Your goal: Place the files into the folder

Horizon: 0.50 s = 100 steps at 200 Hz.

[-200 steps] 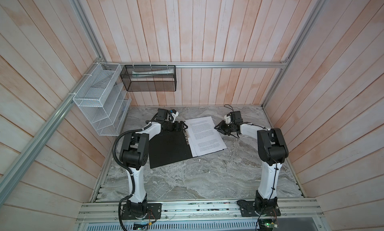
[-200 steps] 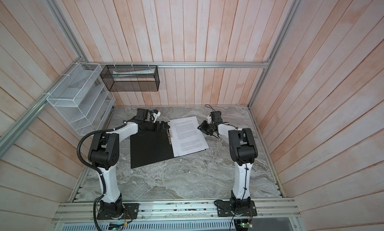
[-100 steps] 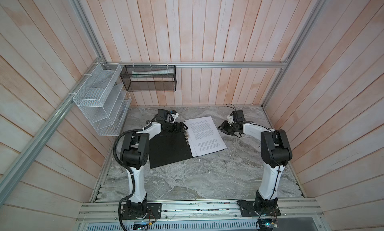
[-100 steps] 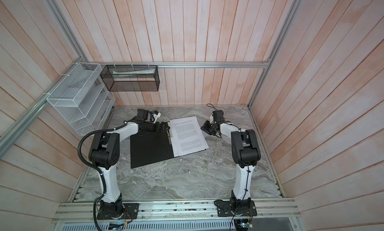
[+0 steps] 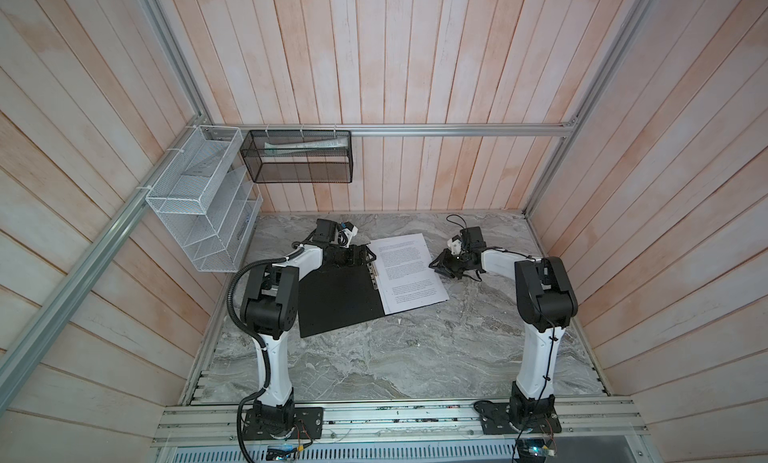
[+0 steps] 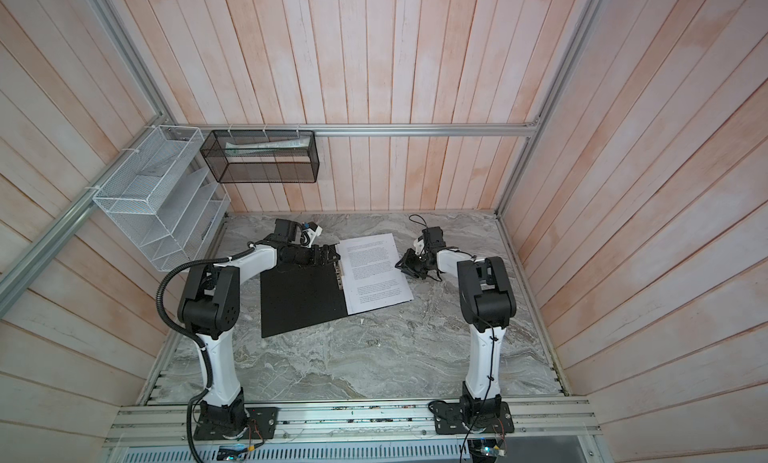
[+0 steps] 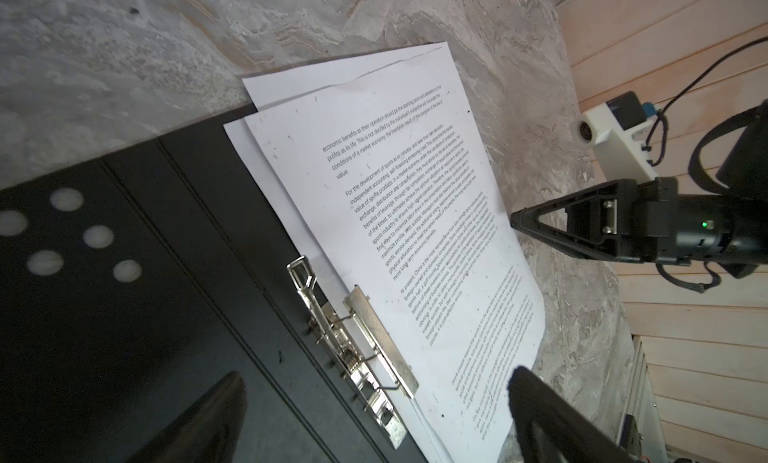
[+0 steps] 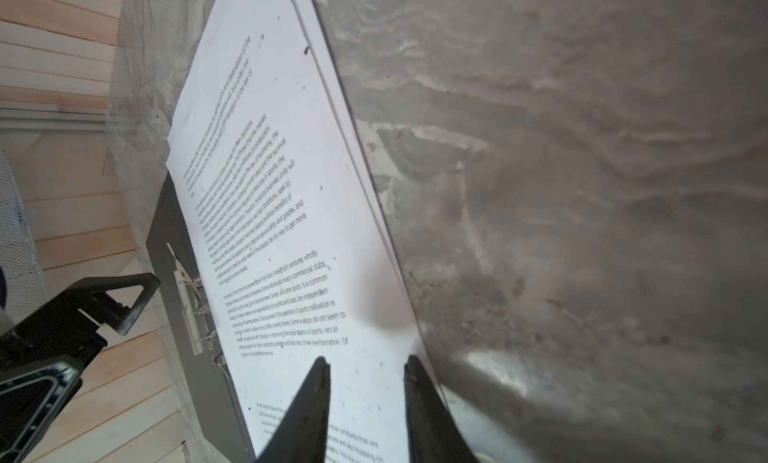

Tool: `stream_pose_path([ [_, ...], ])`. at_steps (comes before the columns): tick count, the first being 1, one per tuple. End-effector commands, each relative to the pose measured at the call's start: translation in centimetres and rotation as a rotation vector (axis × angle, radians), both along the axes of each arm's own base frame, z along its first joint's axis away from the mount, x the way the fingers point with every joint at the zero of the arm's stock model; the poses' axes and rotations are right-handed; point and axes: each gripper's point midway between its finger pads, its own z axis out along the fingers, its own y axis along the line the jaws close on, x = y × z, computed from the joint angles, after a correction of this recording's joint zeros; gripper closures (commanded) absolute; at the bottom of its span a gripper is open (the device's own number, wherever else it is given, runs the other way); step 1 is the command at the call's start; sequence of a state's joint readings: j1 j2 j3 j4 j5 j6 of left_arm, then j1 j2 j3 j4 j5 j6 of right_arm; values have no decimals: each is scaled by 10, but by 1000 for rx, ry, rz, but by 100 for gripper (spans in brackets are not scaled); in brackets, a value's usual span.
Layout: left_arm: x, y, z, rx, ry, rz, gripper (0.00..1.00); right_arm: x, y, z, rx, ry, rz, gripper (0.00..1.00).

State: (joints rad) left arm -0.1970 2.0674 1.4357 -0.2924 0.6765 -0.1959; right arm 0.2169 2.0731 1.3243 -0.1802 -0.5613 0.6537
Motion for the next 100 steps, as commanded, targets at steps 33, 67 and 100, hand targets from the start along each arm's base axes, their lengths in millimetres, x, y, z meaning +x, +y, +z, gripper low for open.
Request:
stream_pose_path([
  [33, -3, -2, -7, -8, 18, -19, 0, 0, 15, 4, -17, -9, 66, 68],
  [67, -2, 1, -7, 9, 8, -12, 0, 21, -8, 24, -99, -105, -11, 68],
  [100, -6, -2, -10, -21, 52, 0, 0, 35, -23, 17, -157, -92, -41, 68],
])
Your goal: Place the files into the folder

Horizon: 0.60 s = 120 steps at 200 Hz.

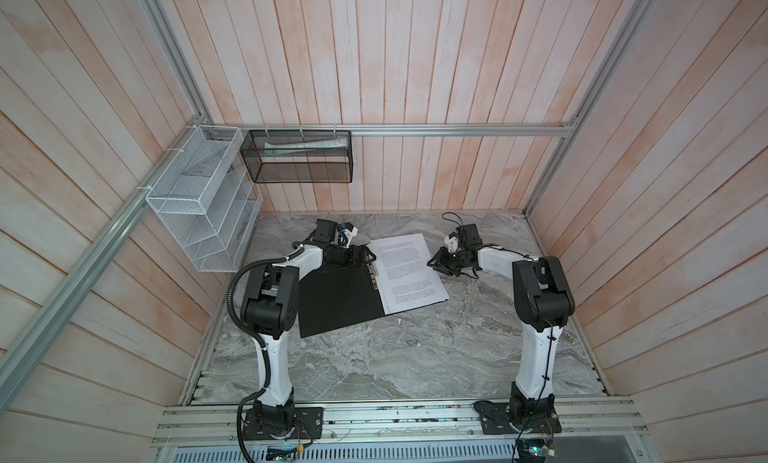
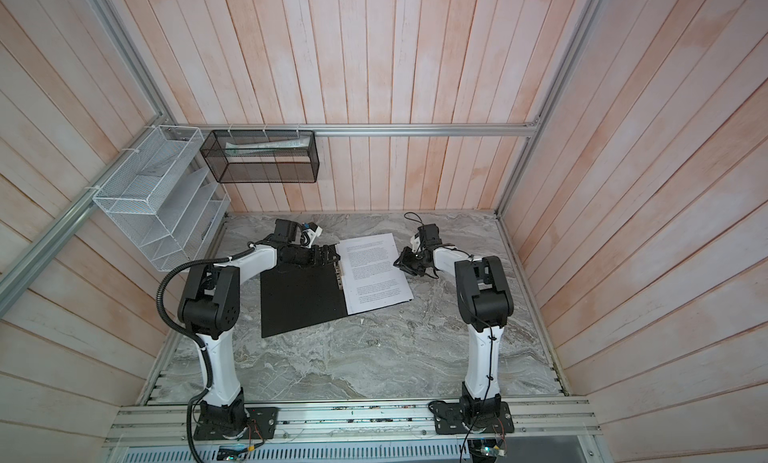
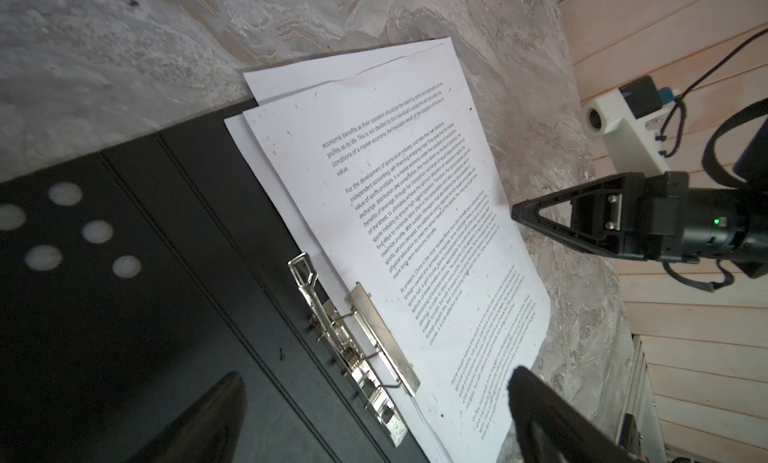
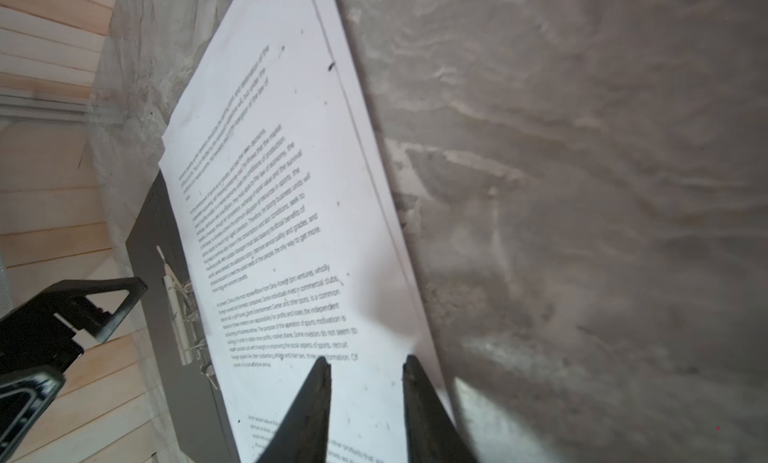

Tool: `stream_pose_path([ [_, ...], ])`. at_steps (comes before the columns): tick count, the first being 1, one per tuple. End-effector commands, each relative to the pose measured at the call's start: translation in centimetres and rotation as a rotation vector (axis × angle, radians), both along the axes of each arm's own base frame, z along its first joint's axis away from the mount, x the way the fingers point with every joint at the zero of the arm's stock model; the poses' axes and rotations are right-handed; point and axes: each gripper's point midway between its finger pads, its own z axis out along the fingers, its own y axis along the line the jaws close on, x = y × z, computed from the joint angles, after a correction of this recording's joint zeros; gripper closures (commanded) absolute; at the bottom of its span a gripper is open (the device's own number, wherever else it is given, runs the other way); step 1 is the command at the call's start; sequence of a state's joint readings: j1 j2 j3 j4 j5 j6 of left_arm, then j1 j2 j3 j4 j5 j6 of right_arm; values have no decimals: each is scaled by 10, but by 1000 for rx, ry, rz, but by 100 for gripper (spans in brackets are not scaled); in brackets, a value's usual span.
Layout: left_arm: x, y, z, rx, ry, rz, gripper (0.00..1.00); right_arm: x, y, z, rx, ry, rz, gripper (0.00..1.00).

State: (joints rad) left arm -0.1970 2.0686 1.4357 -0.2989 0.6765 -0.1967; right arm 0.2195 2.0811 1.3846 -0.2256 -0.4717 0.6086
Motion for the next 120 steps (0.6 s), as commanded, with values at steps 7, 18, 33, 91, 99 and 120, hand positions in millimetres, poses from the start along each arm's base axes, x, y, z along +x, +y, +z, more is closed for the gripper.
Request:
stream_pose_path([
  [7, -7, -3, -11, -35, 63, 0, 0, 21, -15, 7, -79, -33, -26, 68],
  [18, -11, -6, -14, -52, 92, 3, 0, 23, -14, 0, -82, -21, -19, 68],
  [33, -15, -9, -20, -71, 128, 0, 0, 24, -12, -8, -73, -5, -13, 68],
  [91, -28, -14, -42, -87, 213, 13, 0, 20, -1, -21, -1, 31, 10, 68],
  [99, -29, -15, -44, -95, 224, 10, 0, 20, 2, -20, 16, 34, 16, 68],
  [120, -30, -18, -46, -116, 237, 7, 0, 17, 10, -16, 49, 35, 36, 68],
])
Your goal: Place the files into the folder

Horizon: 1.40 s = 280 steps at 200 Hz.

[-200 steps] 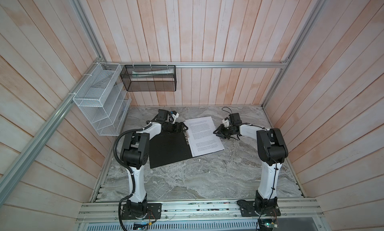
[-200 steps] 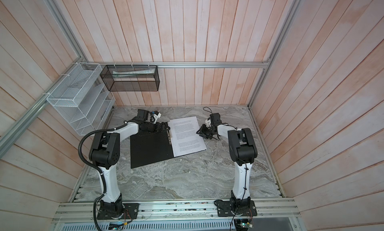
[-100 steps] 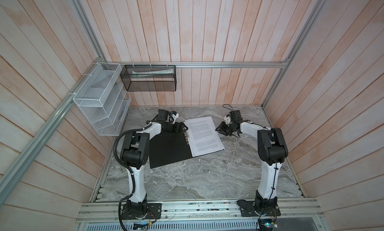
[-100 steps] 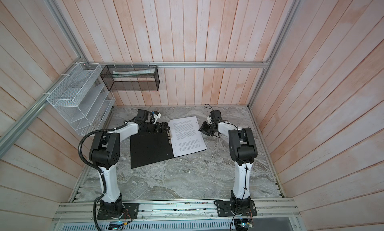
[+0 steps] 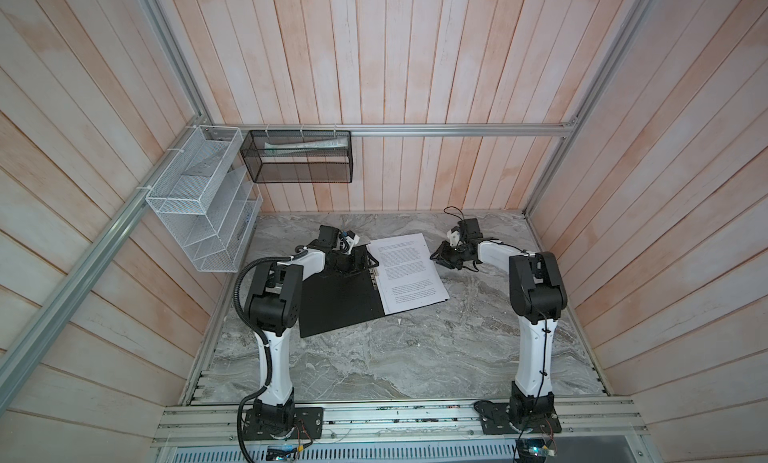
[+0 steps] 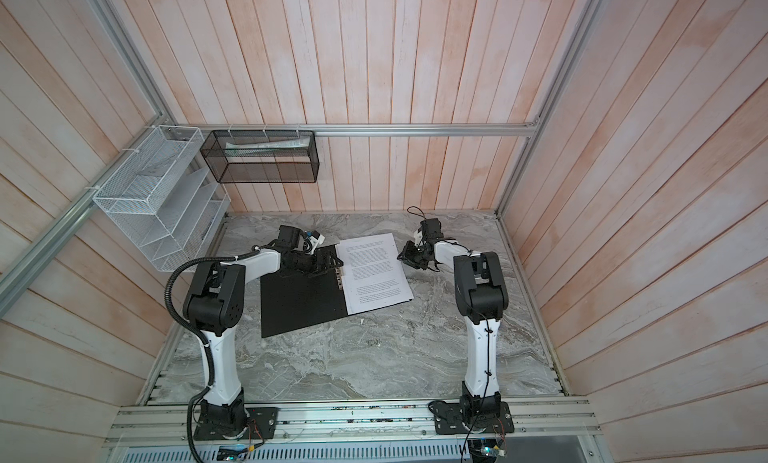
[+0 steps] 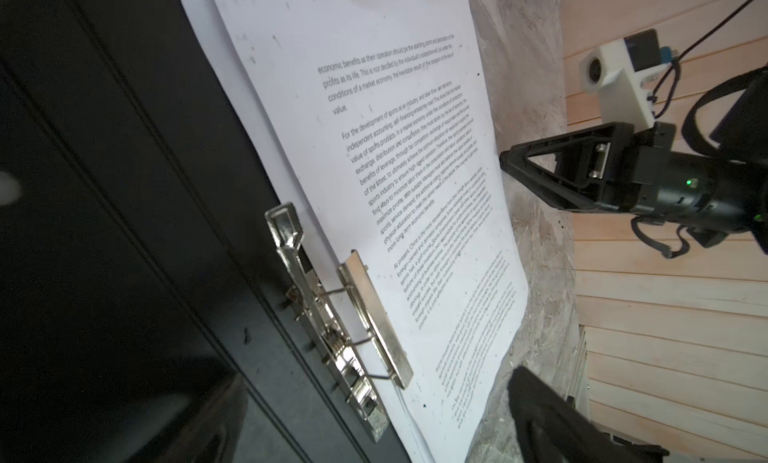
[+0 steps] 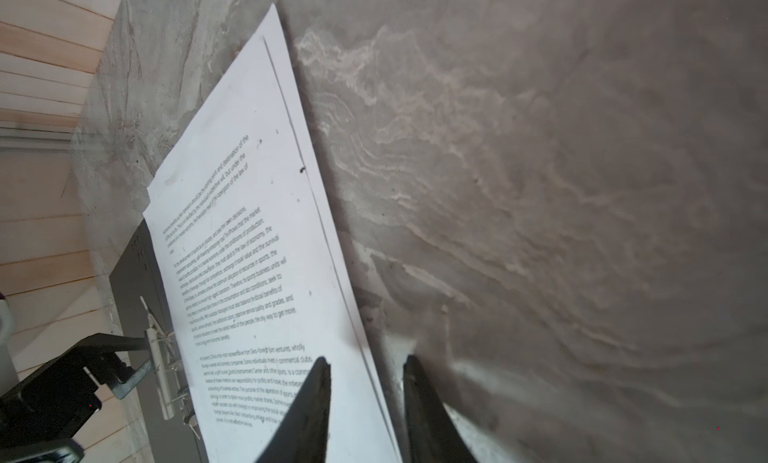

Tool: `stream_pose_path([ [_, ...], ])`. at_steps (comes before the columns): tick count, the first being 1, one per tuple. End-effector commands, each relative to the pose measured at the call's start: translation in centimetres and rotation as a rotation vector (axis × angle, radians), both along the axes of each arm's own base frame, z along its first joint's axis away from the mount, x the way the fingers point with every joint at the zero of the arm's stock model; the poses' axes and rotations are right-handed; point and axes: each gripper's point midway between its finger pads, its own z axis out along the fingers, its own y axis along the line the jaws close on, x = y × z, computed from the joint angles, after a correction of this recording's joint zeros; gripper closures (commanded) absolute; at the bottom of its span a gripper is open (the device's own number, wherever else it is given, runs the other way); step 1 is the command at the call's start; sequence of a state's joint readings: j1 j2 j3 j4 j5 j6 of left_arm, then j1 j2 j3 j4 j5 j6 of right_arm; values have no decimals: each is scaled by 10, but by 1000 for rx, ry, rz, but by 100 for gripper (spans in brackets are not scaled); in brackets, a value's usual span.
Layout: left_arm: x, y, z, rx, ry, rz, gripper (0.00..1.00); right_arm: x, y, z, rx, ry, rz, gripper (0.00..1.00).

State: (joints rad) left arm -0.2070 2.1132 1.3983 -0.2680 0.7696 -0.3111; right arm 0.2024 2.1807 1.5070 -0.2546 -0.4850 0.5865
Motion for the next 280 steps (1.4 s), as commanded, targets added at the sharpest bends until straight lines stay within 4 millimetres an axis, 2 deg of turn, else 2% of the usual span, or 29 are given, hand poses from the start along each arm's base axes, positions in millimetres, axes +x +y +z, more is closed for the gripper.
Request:
stream_pose_path([
  [1, -13, -5, -24, -19, 86, -2, 0, -8, 11, -8, 49, 40, 30, 68],
  [46, -8, -8, -18, -44, 73, -8, 0, -21, 33, -5, 71, 60, 100, 68],
  [81, -5, -9, -16, -43, 68, -9, 0, -24, 37, 0, 63, 57, 118, 68],
  [97, -4, -8, -16, -38, 68, -7, 0, -21, 32, 4, 20, 34, 106, 68],
  [142, -6, -2, -14, -15, 70, -5, 0, 10, -8, 29, -192, -76, 1, 66],
  [167, -7, 0, -11, -8, 65, -6, 0, 20, -8, 39, -185, -89, 11, 66],
  [196, -8, 3, -8, -2, 63, -5, 0, 16, -9, 49, -179, -101, 0, 65],
  [211, -8, 4, -4, -2, 54, -7, 0, 3, -10, 58, -157, -106, -16, 66],
  [228, -9, 6, 2, 1, 44, -6, 0, -22, -9, 67, -118, -96, -33, 67],
  [256, -9, 5, 7, -14, 42, -8, 0, -82, -3, 73, -81, -60, -20, 68],
  [280, -7, 4, 9, -16, 36, -10, 0, -132, 7, 66, -52, -3, 18, 69],
])
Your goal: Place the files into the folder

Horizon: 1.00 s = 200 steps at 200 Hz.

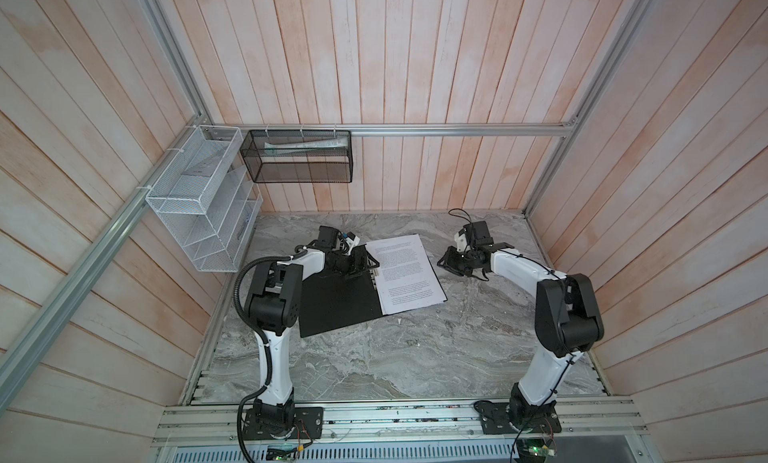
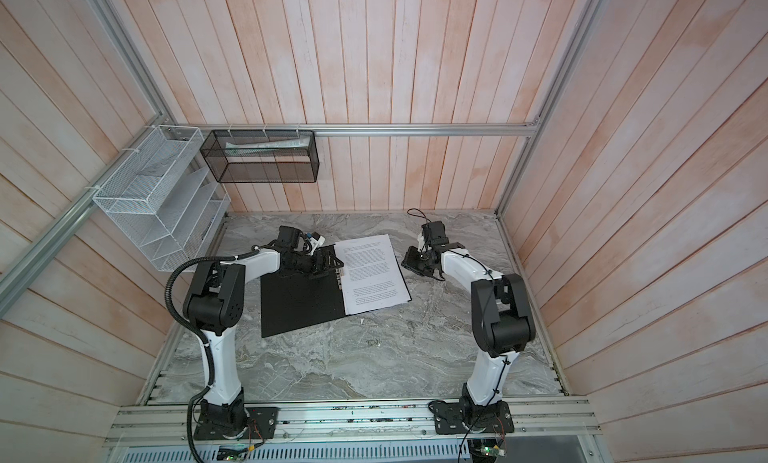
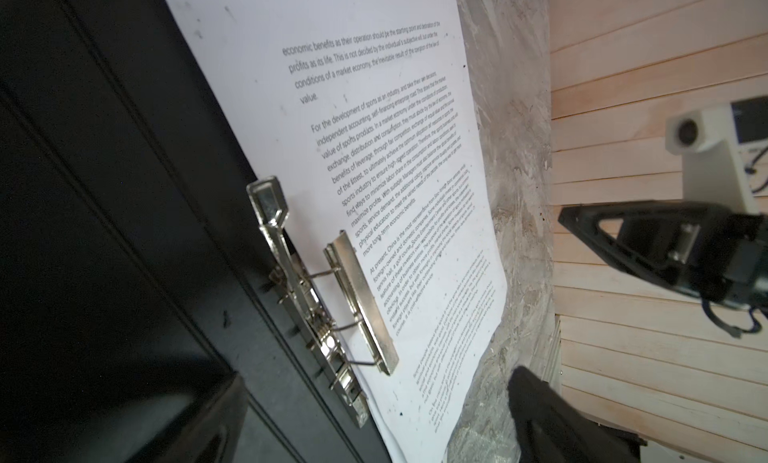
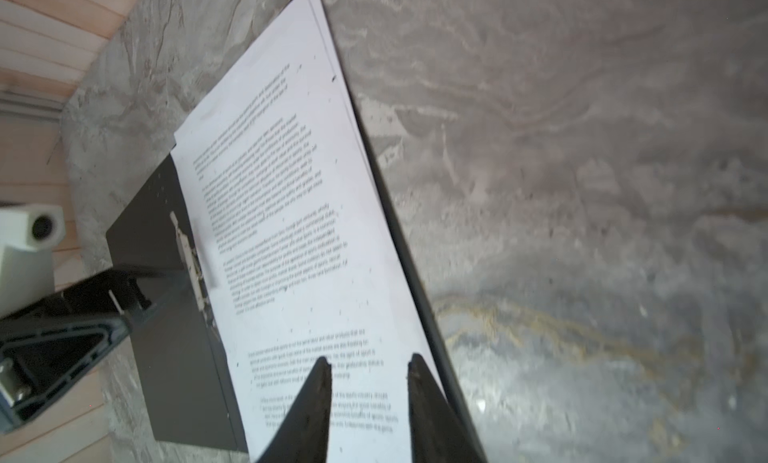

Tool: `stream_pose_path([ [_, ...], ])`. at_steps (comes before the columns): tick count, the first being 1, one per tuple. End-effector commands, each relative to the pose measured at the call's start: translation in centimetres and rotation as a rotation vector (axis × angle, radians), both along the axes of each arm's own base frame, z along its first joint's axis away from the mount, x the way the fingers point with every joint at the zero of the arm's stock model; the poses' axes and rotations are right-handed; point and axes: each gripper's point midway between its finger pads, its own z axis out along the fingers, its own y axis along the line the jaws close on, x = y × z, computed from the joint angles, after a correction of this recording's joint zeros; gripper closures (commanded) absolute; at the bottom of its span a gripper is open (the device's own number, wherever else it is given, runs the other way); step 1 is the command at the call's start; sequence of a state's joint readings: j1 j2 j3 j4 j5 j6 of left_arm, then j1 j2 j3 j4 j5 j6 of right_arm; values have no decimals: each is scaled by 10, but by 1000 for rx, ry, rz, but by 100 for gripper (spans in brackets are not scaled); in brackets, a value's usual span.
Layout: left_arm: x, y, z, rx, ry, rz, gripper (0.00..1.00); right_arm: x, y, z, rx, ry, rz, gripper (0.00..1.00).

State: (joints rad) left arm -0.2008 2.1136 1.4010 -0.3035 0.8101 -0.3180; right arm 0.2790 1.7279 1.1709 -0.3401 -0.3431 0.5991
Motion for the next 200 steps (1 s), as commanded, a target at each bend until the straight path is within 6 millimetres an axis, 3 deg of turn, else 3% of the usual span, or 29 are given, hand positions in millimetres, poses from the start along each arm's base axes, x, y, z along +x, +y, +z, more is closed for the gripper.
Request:
stream_pose_path([
  [1, 0, 4, 8, 11, -9, 1, 0, -40, 16, -2, 51, 55, 29, 69],
  [35, 2, 3, 11, 5, -21, -1, 0, -87, 25, -16, 33, 119, 61, 70],
  [71, 3, 2, 9, 2, -15, -3, 0, -104, 23, -36, 5, 161, 50, 70],
  [143, 5, 2, 9, -1, -14, -3, 0, -98, 24, -68, -48, 220, 71, 69],
  [200, 8, 1, 14, -10, -22, -1, 0, -76, 26, -69, -84, 190, 72, 69],
])
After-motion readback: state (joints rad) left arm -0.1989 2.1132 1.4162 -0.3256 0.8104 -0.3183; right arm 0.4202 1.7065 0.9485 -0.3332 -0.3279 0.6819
